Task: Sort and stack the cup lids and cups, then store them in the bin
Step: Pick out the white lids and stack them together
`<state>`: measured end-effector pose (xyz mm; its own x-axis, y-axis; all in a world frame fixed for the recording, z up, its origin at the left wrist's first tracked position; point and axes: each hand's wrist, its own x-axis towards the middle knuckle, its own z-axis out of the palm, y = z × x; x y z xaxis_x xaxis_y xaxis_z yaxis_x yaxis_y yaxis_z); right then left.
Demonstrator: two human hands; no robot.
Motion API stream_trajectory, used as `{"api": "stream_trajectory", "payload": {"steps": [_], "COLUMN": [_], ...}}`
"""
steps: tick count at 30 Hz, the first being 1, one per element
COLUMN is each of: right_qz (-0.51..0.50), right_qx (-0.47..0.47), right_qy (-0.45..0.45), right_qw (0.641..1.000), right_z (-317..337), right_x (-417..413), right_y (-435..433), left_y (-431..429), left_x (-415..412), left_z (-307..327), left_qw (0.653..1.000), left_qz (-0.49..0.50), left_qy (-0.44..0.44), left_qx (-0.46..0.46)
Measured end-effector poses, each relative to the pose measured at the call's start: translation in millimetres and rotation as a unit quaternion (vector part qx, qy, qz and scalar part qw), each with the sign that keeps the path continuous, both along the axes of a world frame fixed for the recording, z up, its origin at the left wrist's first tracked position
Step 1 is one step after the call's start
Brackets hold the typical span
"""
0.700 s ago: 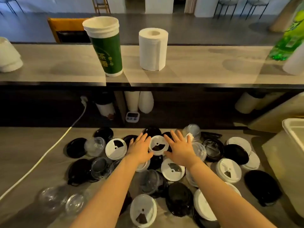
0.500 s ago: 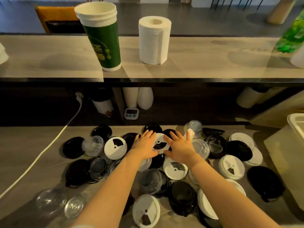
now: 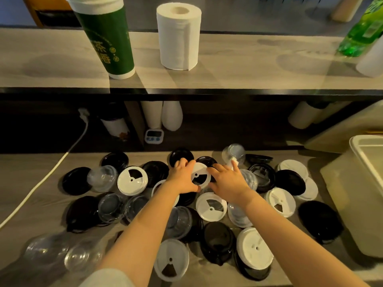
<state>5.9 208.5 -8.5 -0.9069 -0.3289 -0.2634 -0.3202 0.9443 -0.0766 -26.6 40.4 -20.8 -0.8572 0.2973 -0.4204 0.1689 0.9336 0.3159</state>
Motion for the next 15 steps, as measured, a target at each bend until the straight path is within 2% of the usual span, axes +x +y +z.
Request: {"api": "stream_trajectory", "payload": {"steps": [6,15], "right_qz": [0.025,0.071], "right_qx": [-0.052,-0.168], "right_qy": [-0.013,0.078], "right_qw": [0.998,0.980], "right_z": [6,3], "right_x": [1,24], "right_y": [16,30], "left_y": [3,-9], "left_x": [16,66], "left_z": [7,31], "left_qw": [0.993,0.956], "left_qz": [0.118,0.275], "left_qy": [0.008,0.044], "left_qx": [0.025,0.093]}}
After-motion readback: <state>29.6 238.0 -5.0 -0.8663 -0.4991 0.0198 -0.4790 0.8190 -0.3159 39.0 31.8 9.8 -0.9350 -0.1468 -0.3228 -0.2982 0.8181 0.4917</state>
